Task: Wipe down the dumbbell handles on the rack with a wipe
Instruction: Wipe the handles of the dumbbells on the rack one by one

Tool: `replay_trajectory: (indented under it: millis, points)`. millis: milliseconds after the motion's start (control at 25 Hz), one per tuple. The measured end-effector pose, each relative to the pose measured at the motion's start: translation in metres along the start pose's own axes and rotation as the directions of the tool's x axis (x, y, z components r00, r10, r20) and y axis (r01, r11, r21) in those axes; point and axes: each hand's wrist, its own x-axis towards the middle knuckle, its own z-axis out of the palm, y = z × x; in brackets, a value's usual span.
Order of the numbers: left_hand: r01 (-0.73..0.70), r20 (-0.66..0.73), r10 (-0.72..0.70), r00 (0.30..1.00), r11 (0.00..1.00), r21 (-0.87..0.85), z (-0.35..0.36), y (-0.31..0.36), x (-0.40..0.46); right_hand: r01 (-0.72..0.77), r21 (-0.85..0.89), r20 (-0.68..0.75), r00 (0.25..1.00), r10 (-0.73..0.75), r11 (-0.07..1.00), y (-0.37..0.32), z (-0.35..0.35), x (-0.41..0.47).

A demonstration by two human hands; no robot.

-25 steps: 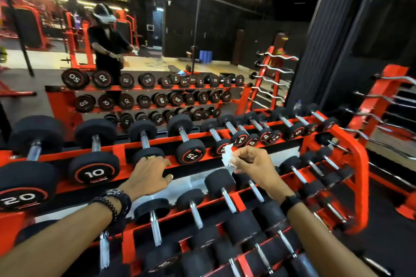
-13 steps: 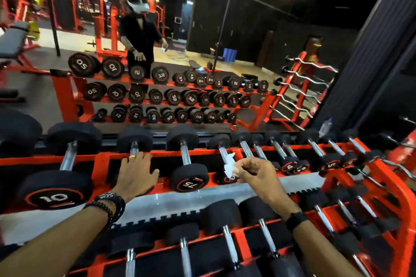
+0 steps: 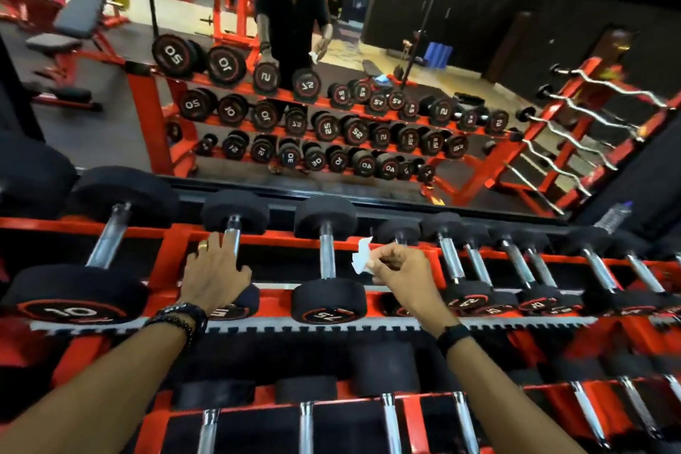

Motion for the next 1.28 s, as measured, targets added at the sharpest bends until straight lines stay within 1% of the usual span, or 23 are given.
replay_trajectory:
  millis: [80, 160, 240, 360, 440, 560, 640, 720, 760, 800, 880, 920, 960, 1040, 1080, 1120, 1200, 1240, 1280]
  points:
    - [0.046, 0.025, -0.046, 0.999, 0.999, 0.009, 0.001, 0.000, 0.002, -0.026, -0.016, -0.022, 0.999, 0.026, 1.000, 0.010, 0.019, 0.021]
    - [0.077, 0.047, -0.078, 0.996, 0.996, 0.035, 0.004, 0.001, 0.003, -0.054, 0.008, -0.046, 0.997, 0.054, 0.999, 0.023, 0.033, 0.037]
    - [0.081, 0.072, -0.085, 0.994, 0.995, 0.061, 0.005, 0.000, 0.008, -0.096, 0.055, -0.063, 0.993, 0.099, 0.994, 0.031, 0.042, 0.050]
    - [0.063, 0.089, -0.075, 0.993, 0.990, 0.124, 0.006, -0.001, 0.010, -0.126, 0.044, -0.103, 0.986, 0.130, 0.991, 0.038, 0.054, 0.073]
    - [0.068, 0.080, -0.078, 0.994, 0.990, 0.127, 0.007, -0.001, 0.011, -0.122, 0.026, -0.071, 0.990, 0.123, 0.992, 0.038, 0.067, 0.087]
    - [0.065, 0.049, -0.071, 0.996, 0.991, 0.118, 0.006, -0.001, 0.011, -0.109, -0.043, 0.064, 0.992, 0.112, 0.993, 0.036, 0.094, 0.099]
    - [0.058, 0.052, -0.065, 0.997, 0.990, 0.132, 0.005, 0.001, 0.010, -0.143, -0.104, 0.122, 0.980, 0.156, 0.984, 0.028, 0.109, 0.106]
    - [0.065, 0.070, -0.074, 0.995, 0.989, 0.130, 0.005, 0.002, 0.011, -0.215, -0.127, 0.125, 0.965, 0.230, 0.968, 0.025, 0.118, 0.116]
    - [0.072, 0.079, -0.082, 0.994, 0.990, 0.121, 0.003, 0.002, 0.011, -0.289, -0.098, 0.120, 0.947, 0.300, 0.952, 0.025, 0.119, 0.122]
    - [0.077, 0.086, -0.087, 0.992, 0.991, 0.112, 0.002, 0.002, 0.011, -0.363, -0.032, 0.124, 0.923, 0.365, 0.931, 0.027, 0.119, 0.126]
    - [0.086, 0.091, -0.095, 0.991, 0.992, 0.098, 0.002, 0.002, 0.009, -0.447, 0.115, 0.154, 0.890, 0.429, 0.887, 0.035, 0.115, 0.128]
    - [0.088, 0.089, -0.097, 0.991, 0.992, 0.094, 0.002, 0.003, 0.009, -0.449, 0.151, 0.150, 0.891, 0.428, 0.881, 0.035, 0.116, 0.127]
    - [0.084, 0.084, -0.092, 0.992, 0.992, 0.094, 0.003, 0.003, 0.009, -0.427, 0.150, 0.119, 0.903, 0.412, 0.892, 0.034, 0.119, 0.125]
    - [0.080, 0.073, -0.086, 0.994, 0.993, 0.082, 0.005, 0.001, 0.010, -0.364, 0.061, 0.030, 0.931, 0.363, 0.929, 0.035, 0.132, 0.119]
    - [0.080, 0.075, -0.086, 0.994, 0.994, 0.071, 0.005, 0.001, 0.011, -0.364, 0.034, -0.002, 0.931, 0.364, 0.931, 0.036, 0.135, 0.119]
    - [0.081, 0.082, -0.087, 0.993, 0.995, 0.064, 0.005, 0.001, 0.011, -0.393, 0.044, -0.007, 0.919, 0.393, 0.919, 0.037, 0.134, 0.120]
    - [0.093, 0.077, -0.098, 0.992, 0.994, 0.060, 0.005, 0.001, 0.009, -0.468, 0.167, 0.079, 0.884, 0.461, 0.868, 0.042, 0.123, 0.127]
    - [0.097, 0.073, -0.101, 0.992, 0.994, 0.059, 0.005, 0.001, 0.008, -0.491, 0.204, 0.123, 0.871, 0.476, 0.847, 0.043, 0.117, 0.128]
    - [0.094, 0.067, -0.098, 0.993, 0.994, 0.060, 0.005, 0.001, 0.009, -0.488, 0.203, 0.137, 0.873, 0.469, 0.849, 0.042, 0.115, 0.128]
